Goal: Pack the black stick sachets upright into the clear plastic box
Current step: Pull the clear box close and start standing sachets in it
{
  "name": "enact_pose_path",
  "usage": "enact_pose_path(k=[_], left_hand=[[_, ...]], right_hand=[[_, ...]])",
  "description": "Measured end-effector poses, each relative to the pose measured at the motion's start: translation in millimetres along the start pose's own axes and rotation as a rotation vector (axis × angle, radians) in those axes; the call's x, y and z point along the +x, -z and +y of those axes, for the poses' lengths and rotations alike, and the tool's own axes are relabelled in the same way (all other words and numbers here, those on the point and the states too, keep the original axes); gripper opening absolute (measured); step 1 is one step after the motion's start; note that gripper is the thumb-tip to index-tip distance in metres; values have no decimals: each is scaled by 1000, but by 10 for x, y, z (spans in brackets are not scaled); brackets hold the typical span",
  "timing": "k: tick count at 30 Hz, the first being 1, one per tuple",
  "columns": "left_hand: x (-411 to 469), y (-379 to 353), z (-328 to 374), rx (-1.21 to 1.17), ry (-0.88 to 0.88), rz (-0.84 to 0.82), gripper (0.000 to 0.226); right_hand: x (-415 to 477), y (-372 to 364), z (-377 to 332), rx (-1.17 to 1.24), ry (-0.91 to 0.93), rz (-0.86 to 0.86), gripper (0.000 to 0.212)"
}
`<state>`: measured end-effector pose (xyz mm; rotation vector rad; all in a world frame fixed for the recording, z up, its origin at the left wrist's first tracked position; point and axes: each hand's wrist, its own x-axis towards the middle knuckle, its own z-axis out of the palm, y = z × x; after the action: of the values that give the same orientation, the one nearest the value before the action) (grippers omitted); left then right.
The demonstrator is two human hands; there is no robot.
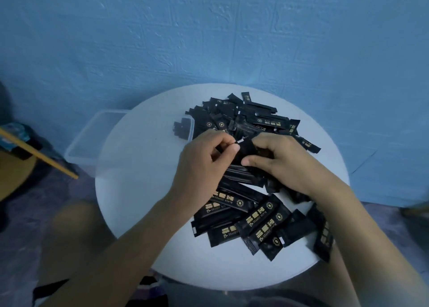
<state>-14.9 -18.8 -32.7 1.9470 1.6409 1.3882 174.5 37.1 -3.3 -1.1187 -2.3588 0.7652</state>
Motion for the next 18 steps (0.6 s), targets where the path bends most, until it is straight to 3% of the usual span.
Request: enact_pose_path(k=[5,9,11,13,15,18], left_hand=[[125,414,-86,20,-2,-17,7],[243,1106,-452,281,-16,171,15],[278,1491,-810,487,73,190,27],[255,1785,-1158,612,215,109,41],[198,1926,-1356,532,347,15,42],[127,1933,-1483,392,459,-41,21]], right_hand=[[138,-47,-192,6,35,-8,32],[395,-67,-520,109,49,101,43],[535,-136,-727,225,53,146,43],[684,-277,-927,322,43,158,38],[829,-470,-1075,320,39,166,32],[1013,-772,-1214,129,-16,148,24]])
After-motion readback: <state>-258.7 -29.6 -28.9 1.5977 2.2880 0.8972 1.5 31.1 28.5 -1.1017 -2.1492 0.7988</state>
